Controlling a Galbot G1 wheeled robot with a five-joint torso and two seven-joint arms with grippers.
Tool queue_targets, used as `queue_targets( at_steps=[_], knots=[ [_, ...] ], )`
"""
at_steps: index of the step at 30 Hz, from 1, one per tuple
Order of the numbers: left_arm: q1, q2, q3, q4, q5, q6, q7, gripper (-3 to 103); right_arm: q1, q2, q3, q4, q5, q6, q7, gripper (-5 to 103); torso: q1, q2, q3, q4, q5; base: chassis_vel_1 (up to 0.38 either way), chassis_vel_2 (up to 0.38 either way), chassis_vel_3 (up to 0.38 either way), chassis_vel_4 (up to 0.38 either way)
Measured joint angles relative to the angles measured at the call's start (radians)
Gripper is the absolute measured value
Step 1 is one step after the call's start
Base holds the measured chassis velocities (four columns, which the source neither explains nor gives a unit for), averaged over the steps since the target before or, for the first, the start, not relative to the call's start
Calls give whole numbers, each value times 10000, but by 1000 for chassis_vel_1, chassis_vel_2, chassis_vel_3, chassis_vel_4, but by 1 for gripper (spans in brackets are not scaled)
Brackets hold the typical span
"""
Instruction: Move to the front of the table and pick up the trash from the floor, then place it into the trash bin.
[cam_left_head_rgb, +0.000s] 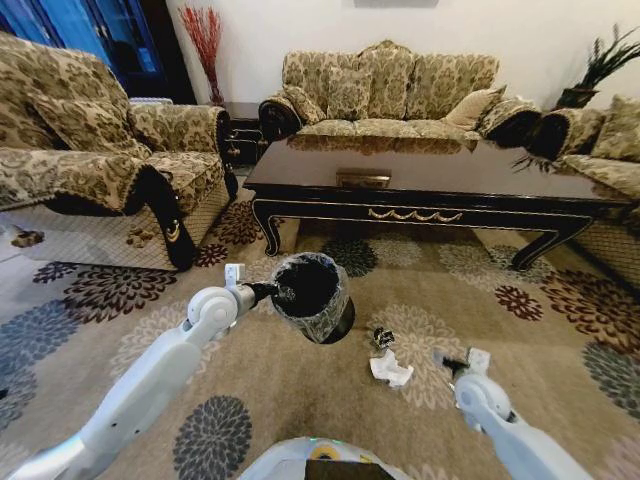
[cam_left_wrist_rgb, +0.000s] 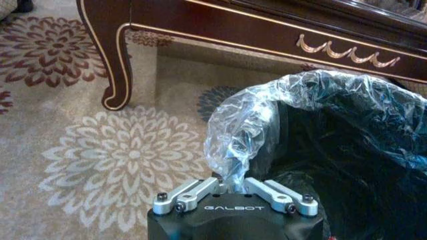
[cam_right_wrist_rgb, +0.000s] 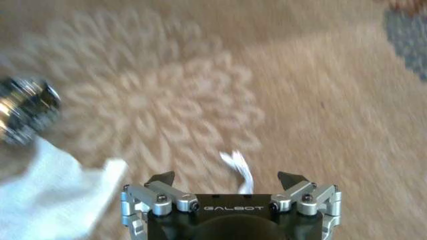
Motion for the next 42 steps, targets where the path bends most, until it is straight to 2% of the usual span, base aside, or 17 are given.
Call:
queue_targets(
  at_steps=[4, 14, 17, 21, 24, 27, 29, 32, 33, 35, 36, 38, 41, 42],
  knots=[
    [8, 24, 36, 25, 27, 0, -1, 2, 356, 127, 198, -833, 448, -495, 66, 100, 0, 0, 0, 1, -2, 0, 0, 0, 0],
    [-21, 47, 151, -24, 40, 0, -41, 2, 1080, 408, 291, -2793, 302, -424, -856, 100, 0, 0, 1, 0, 1, 0, 0, 0, 0],
    [17, 64, 153, -83, 50, -1, -89, 2, 1422, 631, 309, -3452, 58, -226, -1388, 100, 0, 0, 1, 0, 1, 0, 0, 0, 0],
    [70, 71, 151, -126, 53, -1, -113, 2, 1656, 789, 332, -3893, -190, -97, -1713, 100, 0, 0, 1, 1, 0, 0, 0, 0, 0],
    [170, 99, 120, -203, 69, -1, -181, 2, 1923, 1027, 424, -4537, -695, 6, -2184, 100, 0, 0, 1, 2, 0, 0, 0, 0, 0],
    [222, 101, 99, -260, 77, -1, -207, 2, 1976, 1120, 465, -4746, -845, 15, -2318, 101, 0, 0, 1, 1, -1, 0, 0, 0, 0],
    [251, 105, 88, -298, 79, 0, -224, 2, 1998, 1177, 490, -4855, -899, 13, -2351, 97, 0, 0, 1, 0, 0, 0, 0, 0, 0],
    [274, 114, 79, -359, 82, 0, -242, 2, 2035, 1351, 538, -5123, -1070, -16, -2416, 85, 0, 0, 1, 0, 0, 0, 0, 0, 0],
    [274, 114, 79, -359, 82, 0, -242, 2, 2035, 1351, 538, -5123, -1070, -16, -2416, 85, 0, 0, 1, 0, 0, 0, 0, 0, 0],
    [277, 62, 78, -360, 89, -1, -262, 2, 2044, 1471, 575, -5204, -1186, -34, -2436, 74, 0, 0, 0, 3, -4, 0, 0, 0, 0],
    [277, 62, 78, -360, 89, -1, -262, 2, 2044, 1471, 575, -5204, -1186, -34, -2436, 74, 0, 0, 0, 3, -4, 0, 0, 0, 0],
    [325, -8, 78, -372, 134, -1, -269, 2, 2003, 1547, 580, -5223, -1336, -34, -2459, 63, 0, 1, -2, 9, -5, 0, 0, 0, 0],
    [356, -42, 79, -376, 169, 0, -271, 2, 1960, 1590, 580, -5226, -1470, -27, -2492, 57, -1, 2, -2, 12, -4, 0, 0, 0, 0],
    [367, -52, 78, -377, 190, 0, -272, 2, 1913, 1609, 580, -5224, -1549, -14, -2510, 47, -1, 3, -3, 14, -1, 0, 0, 0, 0]
  ],
)
